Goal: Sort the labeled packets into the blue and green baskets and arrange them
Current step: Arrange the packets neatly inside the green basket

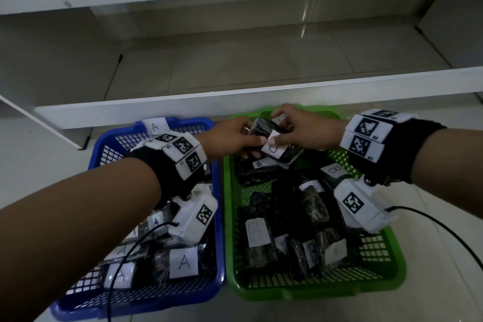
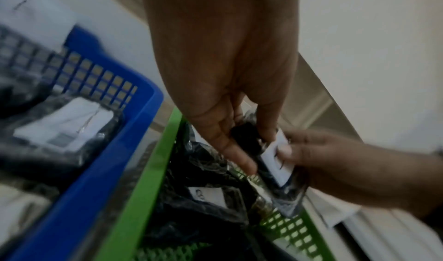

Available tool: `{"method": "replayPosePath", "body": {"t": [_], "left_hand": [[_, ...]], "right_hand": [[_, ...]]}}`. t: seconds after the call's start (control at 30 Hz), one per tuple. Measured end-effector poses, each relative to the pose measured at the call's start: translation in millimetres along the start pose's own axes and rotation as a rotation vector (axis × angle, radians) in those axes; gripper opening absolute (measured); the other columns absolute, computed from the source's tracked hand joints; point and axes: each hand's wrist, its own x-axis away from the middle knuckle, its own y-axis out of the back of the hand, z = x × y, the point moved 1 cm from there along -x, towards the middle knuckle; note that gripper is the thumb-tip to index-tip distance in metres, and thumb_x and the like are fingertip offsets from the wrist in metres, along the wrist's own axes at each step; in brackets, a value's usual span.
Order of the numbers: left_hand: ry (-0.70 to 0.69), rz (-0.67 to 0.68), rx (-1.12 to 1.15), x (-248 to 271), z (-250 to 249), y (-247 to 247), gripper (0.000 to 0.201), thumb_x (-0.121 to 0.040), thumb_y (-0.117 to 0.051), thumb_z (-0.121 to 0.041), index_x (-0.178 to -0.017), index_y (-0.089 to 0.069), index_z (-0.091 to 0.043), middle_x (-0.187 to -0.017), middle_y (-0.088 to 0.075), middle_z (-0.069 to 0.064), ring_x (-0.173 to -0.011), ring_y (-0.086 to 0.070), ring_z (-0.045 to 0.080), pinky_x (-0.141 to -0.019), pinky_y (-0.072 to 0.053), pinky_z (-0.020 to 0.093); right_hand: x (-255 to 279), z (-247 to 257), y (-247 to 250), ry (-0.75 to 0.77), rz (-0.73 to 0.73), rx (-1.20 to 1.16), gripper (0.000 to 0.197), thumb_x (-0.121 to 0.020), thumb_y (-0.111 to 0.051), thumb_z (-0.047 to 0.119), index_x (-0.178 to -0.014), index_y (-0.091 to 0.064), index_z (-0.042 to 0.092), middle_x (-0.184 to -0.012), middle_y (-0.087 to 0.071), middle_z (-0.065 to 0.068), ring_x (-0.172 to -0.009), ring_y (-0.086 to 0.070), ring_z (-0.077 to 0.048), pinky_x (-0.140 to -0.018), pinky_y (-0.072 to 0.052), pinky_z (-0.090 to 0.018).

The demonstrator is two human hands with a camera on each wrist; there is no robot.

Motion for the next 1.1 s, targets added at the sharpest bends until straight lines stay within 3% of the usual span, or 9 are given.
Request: {"method": "replayPosePath", "body": {"t": [0.1, 0.27, 0.4, 0.5, 0.67, 0.77, 0.87, 0.97, 1.1], "left_hand": [[0.134, 0.055, 0.207, 4.7, 1.1, -4.8, 0.023, -0.094, -0.055, -0.014, -0.111, -0.056, 0.001, -0.110, -0.067, 0.020, -0.083, -0.069, 0.019, -0.071, -0.056, 0.022], [0.024, 0.020, -0.913, 7.7, 4.9, -2.5, 0.044, -0.088, -0.058, -0.045, -0.102, -0.058, -0.003, -0.101, -0.065, 0.012, -0.085, -0.061, 0.022, -0.067, -0.045, 0.023], [-0.303, -0.093, -1.038, 8.4, 14.4, -13.9, 0.079, -0.076, -0.068, -0.052, -0.137, -0.033, -0.017, -0.131, -0.040, 0.007, -0.120, -0.042, 0.024, -0.096, -0.038, 0.036], [-0.408, 0.025, -1.296, 2.9, 19.0, -20.3, 0.081, -0.078, -0.065, -0.051, -0.144, -0.025, -0.028, -0.136, -0.037, 0.002, -0.123, -0.038, 0.022, -0.098, -0.032, 0.037], [-0.322, 0.063, -1.323, 3.3, 24.8, -19.9, 0.072, -0.086, -0.058, -0.040, -0.147, -0.024, -0.023, -0.131, -0.040, 0.007, -0.115, -0.046, 0.025, -0.092, -0.045, 0.038], [-0.293, 0.092, -1.375, 2.7, 26.2, -21.9, 0.074, -0.087, -0.055, -0.046, -0.149, -0.023, -0.020, -0.135, -0.037, 0.008, -0.118, -0.045, 0.026, -0.092, -0.044, 0.038], [-0.291, 0.109, -1.406, 1.0, 26.6, -21.0, 0.077, -0.086, -0.053, -0.055, -0.148, -0.025, -0.019, -0.139, -0.036, 0.007, -0.123, -0.041, 0.025, -0.097, -0.038, 0.037], [-0.329, 0.089, -1.433, 2.7, 27.4, -18.3, 0.074, -0.086, -0.054, -0.052, -0.147, -0.026, -0.021, -0.137, -0.034, 0.006, -0.124, -0.037, 0.025, -0.101, -0.032, 0.035], [-0.369, -0.004, -1.491, 6.9, 32.2, -20.0, 0.068, -0.083, -0.053, -0.056, -0.138, -0.039, -0.019, -0.137, -0.032, 0.008, -0.126, -0.032, 0.025, -0.103, -0.029, 0.037]], "right_hand": [[2.7, -14.1, -2.1, -0.115, 0.048, -0.095, 0.055, -0.079, -0.071, 0.039, -0.124, -0.045, 0.023, -0.113, -0.059, -0.003, -0.098, -0.062, -0.023, -0.083, -0.055, -0.042], [9.7, -30.0, 2.2, -0.165, 0.028, -0.292, 0.028, -0.081, -0.070, 0.013, -0.104, -0.056, 0.007, -0.092, -0.063, -0.009, -0.078, -0.064, -0.020, -0.071, -0.057, -0.032], [9.2, -38.1, -15.2, -0.126, 0.030, -0.267, 0.013, -0.082, -0.068, 0.005, -0.088, -0.058, 0.009, -0.081, -0.060, -0.006, -0.072, -0.062, -0.017, -0.071, -0.058, -0.031], [9.4, -38.1, -20.6, -0.126, -0.012, -0.337, 0.021, -0.082, -0.065, -0.003, -0.098, -0.058, 0.008, -0.086, -0.061, -0.010, -0.078, -0.063, -0.023, -0.078, -0.057, -0.034], [10.0, -42.2, 5.0, -0.020, -0.185, 0.118, 0.012, -0.084, -0.063, 0.006, -0.092, -0.063, 0.016, -0.091, -0.065, -0.002, -0.079, -0.058, -0.015, -0.069, -0.046, -0.026], [14.8, -44.6, 19.2, -0.072, 0.048, 0.608, 0.010, -0.088, -0.059, 0.019, -0.088, -0.064, 0.010, -0.090, -0.065, -0.008, -0.076, -0.052, -0.017, -0.060, -0.037, -0.023], [21.4, -49.7, 14.8, -0.148, 0.282, 0.819, 0.033, -0.089, -0.059, 0.038, -0.083, -0.065, 0.006, -0.080, -0.063, -0.007, -0.070, -0.052, -0.018, -0.060, -0.041, -0.025], [27.9, -52.6, 4.6, -0.169, 0.336, 0.881, 0.042, -0.087, -0.057, 0.049, -0.086, -0.063, 0.008, -0.075, -0.060, -0.002, -0.071, -0.054, -0.017, -0.058, -0.041, -0.025], [28.4, -55.0, -3.4, -0.204, 0.358, 0.937, 0.056, -0.084, -0.056, 0.058, -0.112, -0.057, 0.009, -0.103, -0.065, -0.004, -0.089, -0.061, -0.019, -0.064, -0.045, -0.027]]}}
